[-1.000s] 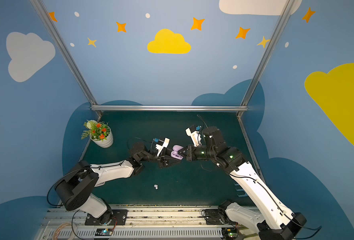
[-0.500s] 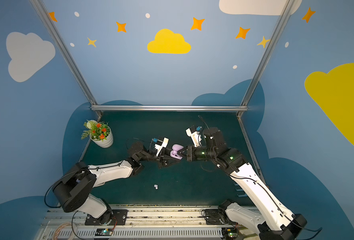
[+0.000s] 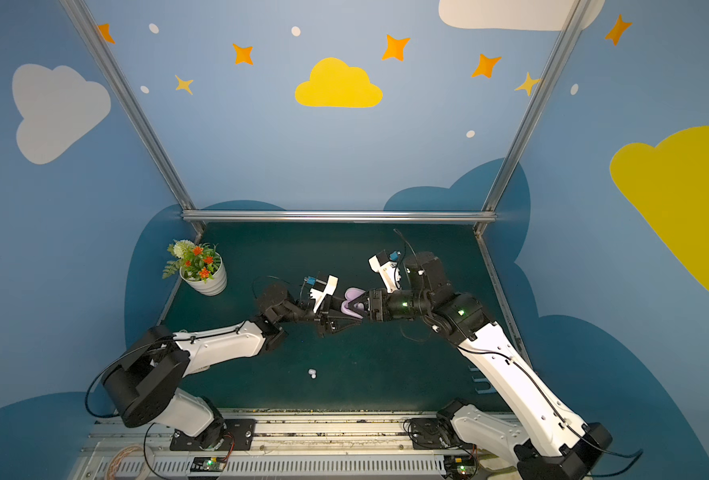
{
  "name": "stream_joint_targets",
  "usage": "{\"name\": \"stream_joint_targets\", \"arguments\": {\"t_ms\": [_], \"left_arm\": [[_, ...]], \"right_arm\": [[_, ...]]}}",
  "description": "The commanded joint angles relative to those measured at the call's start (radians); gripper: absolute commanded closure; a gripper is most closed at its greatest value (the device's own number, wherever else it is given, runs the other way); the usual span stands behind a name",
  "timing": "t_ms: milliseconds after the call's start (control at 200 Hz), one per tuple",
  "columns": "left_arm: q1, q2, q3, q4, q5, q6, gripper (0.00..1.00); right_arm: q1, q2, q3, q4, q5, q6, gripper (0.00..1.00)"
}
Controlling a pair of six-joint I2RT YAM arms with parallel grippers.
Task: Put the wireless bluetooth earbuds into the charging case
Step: 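Press the earbud into a slot of the case and open the right gripper, then move the open right gripper back down over the second lavender earbud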
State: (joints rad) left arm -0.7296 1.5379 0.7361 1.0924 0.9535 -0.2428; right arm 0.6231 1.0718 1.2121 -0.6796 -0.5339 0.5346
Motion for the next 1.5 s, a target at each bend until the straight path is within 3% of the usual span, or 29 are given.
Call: {"name": "stream_joint_targets", "arguments": {"t_ms": [0,385,751,961,1086,1247,1497], "left_arm": [[-0.009,-0.042,0.003,0.032,0.021,0.019,0.8],[-0.01,-0.022,0.003,0.002,0.01,0.036,0.8],[-0.007,-0.003,0.01,-0.065,-0.01,0.062,0.81],[0.061,-0.002,-0.024,-0.088,-0.065,0.028,0.81],[0.125,-0.038,-0.012,-0.177,-0.081,0.021,0.8],[0.226,-0.073,0.024,-0.258,-0.014,-0.016,0.81],[0.341,-0.143,0.048,-0.408,0.037,0.015,0.81]], "right_arm": [[-0.002,0.011,0.031,-0.044,0.046,-0.024,0.43],[-0.002,-0.006,0.064,-0.069,0.07,-0.033,0.31],[-0.002,-0.033,0.067,-0.079,0.073,-0.03,0.28],[0.017,-0.074,0.014,-0.093,0.089,-0.012,0.28],[0.07,-0.085,-0.067,-0.064,0.127,-0.002,0.28],[0.183,-0.056,-0.193,0.045,0.198,0.013,0.28],[0.354,0.121,-0.263,0.135,0.351,-0.034,0.28]]}}
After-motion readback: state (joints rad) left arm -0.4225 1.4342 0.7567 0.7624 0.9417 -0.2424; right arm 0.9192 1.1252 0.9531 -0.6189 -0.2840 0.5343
